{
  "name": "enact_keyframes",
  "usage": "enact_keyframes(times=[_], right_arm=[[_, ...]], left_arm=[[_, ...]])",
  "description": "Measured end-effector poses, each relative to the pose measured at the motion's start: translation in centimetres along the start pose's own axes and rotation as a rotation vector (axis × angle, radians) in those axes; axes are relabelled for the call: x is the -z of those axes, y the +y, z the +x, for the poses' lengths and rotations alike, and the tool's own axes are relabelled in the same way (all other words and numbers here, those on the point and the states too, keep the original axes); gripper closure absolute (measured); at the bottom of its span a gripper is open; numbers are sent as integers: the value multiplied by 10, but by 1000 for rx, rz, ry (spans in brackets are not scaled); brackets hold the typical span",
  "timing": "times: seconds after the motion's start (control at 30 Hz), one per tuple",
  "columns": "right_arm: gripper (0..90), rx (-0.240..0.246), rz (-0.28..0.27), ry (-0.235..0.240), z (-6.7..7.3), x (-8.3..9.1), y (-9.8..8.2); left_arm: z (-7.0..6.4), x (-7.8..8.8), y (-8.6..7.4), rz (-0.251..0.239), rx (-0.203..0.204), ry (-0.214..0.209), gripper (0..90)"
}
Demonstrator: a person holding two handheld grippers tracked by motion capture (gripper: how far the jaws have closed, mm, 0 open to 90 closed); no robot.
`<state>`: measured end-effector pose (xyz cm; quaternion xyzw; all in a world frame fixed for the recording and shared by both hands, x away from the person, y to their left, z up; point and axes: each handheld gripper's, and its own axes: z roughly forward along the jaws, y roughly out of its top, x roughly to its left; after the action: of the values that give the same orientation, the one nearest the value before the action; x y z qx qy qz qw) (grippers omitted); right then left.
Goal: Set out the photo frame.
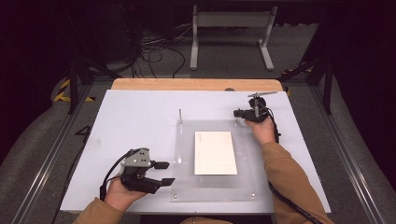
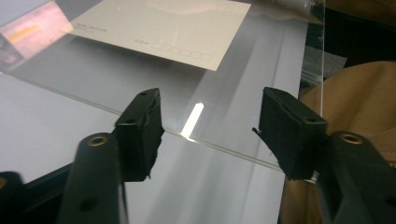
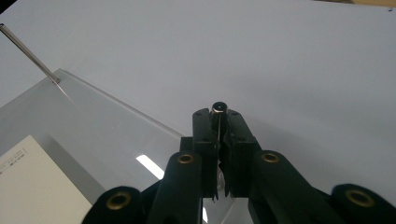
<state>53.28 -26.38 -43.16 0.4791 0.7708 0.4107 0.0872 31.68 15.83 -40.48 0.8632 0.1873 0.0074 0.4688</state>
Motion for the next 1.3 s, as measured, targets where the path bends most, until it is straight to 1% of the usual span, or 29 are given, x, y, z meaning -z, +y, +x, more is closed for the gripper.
enact_keyframes(times=[0.07,0.23,0.27,0.3,0.4,0.47,0.5,0.6,0.63,0.67,0.77,0.83,0.9,0.97,1.0,1.03,1.07,1.13,1.2,1.27,1.3], right_arm=[[851,-7,11,-1,0,0,2],[851,-24,24,6,-2,-2,5],[851,-26,23,9,-3,-2,5],[851,-30,23,12,-3,-2,5],[851,-33,26,12,-3,-2,5],[851,-40,33,18,-4,-2,6],[850,-38,33,21,-5,-2,6],[850,-43,33,27,-5,-2,6],[850,-40,36,25,-5,-3,7],[850,-39,37,25,-5,-3,7],[850,-49,41,27,-6,-3,7],[850,-54,48,24,-6,-3,8],[850,-58,52,26,-6,-3,9],[850,-63,56,25,-6,-3,10],[850,-63,56,25,-6,-3,10],[850,-65,57,27,-6,-3,10],[849,-65,57,29,-7,-3,10],[849,-67,59,28,-6,-3,10],[848,-68,59,29,-7,-3,10],[848,-71,60,31,-7,-3,10],[848,-72,60,30,-7,-4,10]], left_arm=[[-2,2,0,-5,-19,-2,358],[-5,7,-3,-16,-33,-6,311],[-6,8,-4,-19,-38,-9,306],[-9,9,-5,-19,-43,-24,296],[-13,10,-9,-9,-75,-40,269],[-17,10,-11,-4,-95,-44,235],[-19,10,-12,-8,-115,-44,226],[-21,10,-12,-5,-125,-46,197],[-21,10,-12,-1,-130,-33,197],[-22,9,-12,0,-131,-17,165],[-25,5,-11,8,-146,-7,118],[-26,1,-11,19,-161,-2,105],[-28,-4,-10,24,-176,11,84],[-28,-7,-9,16,-188,35,70],[-28,-7,-9,16,-188,35,64],[-28,-8,-8,2,-186,41,64],[-28,-9,-7,-11,-181,36,58],[-32,-11,-5,-16,-211,32,50],[-36,-14,-3,-12,-246,37,43],[-39,-17,-2,-7,-273,51,39],[-40,-20,-2,2,-280,65,39]])
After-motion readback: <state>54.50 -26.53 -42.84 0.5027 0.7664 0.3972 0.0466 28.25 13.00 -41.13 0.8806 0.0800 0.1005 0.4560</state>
